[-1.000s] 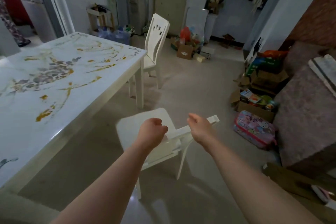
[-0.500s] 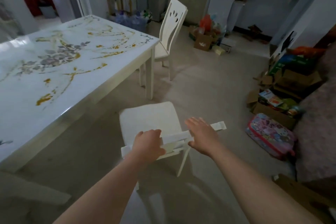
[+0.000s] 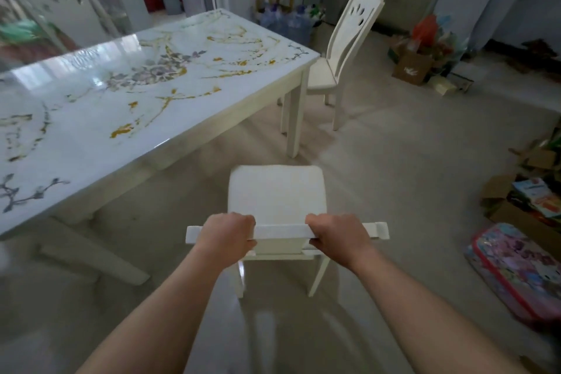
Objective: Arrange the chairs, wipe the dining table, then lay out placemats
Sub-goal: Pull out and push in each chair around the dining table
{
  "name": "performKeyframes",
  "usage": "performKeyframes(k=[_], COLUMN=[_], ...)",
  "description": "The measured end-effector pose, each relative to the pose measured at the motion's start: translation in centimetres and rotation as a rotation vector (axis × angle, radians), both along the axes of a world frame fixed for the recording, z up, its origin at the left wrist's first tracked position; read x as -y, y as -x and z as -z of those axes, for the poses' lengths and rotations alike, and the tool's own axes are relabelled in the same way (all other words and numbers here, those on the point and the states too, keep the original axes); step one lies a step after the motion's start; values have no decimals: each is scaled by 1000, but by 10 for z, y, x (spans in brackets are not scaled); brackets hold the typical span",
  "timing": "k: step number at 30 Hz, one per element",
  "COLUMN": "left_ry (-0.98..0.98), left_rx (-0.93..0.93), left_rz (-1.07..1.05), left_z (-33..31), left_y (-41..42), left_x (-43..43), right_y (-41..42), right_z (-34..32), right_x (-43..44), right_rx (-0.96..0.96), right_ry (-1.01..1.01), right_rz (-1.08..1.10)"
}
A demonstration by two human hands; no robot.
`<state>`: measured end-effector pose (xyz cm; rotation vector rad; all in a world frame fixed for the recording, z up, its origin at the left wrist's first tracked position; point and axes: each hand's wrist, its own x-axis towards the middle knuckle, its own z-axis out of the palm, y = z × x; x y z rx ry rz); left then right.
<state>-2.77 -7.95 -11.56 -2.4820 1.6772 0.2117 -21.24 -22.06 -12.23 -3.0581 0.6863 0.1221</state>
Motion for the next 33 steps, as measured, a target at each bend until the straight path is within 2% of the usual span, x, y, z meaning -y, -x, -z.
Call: performKeyframes(k=[10, 20, 25, 29, 33], left_ry=[10, 182, 153, 134, 110], left_rx=[-1, -24, 18, -19, -22], left_rz=[-68, -93, -34, -50, -71], left_z=[-7, -20, -28, -37, -44], left_y=[0, -25, -40, -56, -67], left_x=[15, 50, 67, 79, 88], right_y=[-6, -34, -46, -58, -66], right_z=[-2, -29, -37, -44, -43], right_x=[23, 63, 84, 96, 99], right_rx=[6, -17, -17, 16, 100], right_ry=[26, 44, 24, 24, 16], right_rz=[-88, -42, -34, -24, 17])
